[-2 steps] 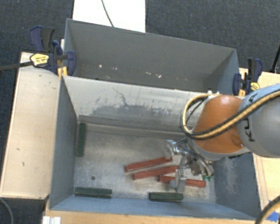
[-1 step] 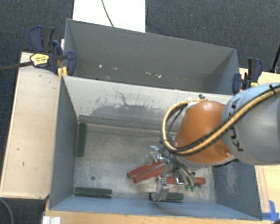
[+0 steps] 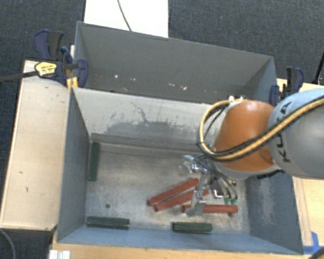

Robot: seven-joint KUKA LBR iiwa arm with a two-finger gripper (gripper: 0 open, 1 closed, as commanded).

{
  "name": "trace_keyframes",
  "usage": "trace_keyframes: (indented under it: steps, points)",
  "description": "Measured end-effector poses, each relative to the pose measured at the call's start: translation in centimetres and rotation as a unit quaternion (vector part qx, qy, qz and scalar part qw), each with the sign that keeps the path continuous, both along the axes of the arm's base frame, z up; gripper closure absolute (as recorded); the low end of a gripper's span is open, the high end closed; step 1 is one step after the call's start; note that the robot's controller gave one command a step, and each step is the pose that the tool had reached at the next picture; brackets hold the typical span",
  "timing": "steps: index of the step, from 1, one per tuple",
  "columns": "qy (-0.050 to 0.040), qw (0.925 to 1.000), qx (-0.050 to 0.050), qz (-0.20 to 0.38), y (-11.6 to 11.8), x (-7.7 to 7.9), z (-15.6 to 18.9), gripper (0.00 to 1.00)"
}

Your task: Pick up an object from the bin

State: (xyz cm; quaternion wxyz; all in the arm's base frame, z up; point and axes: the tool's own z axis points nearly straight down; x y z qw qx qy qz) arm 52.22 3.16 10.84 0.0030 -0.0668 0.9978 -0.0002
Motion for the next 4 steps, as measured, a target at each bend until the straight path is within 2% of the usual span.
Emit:
trace_keyframes:
  steps: [1,2,3,4]
  points:
    - [0.0021,0.9991,0.001,-0.041,-1.4,-0.5,-3.9,0.0]
    - [0.0009,0.9992,0.0,-0.039,-1.4,-0.4,-3.8,0.0]
    - [0.0009,0.9993,0.0,-0.038,-1.4,-0.3,-3.6,1.0]
    - [0.0012,0.9994,0.0,-0.035,-1.4,-0.2,-2.7,1.0]
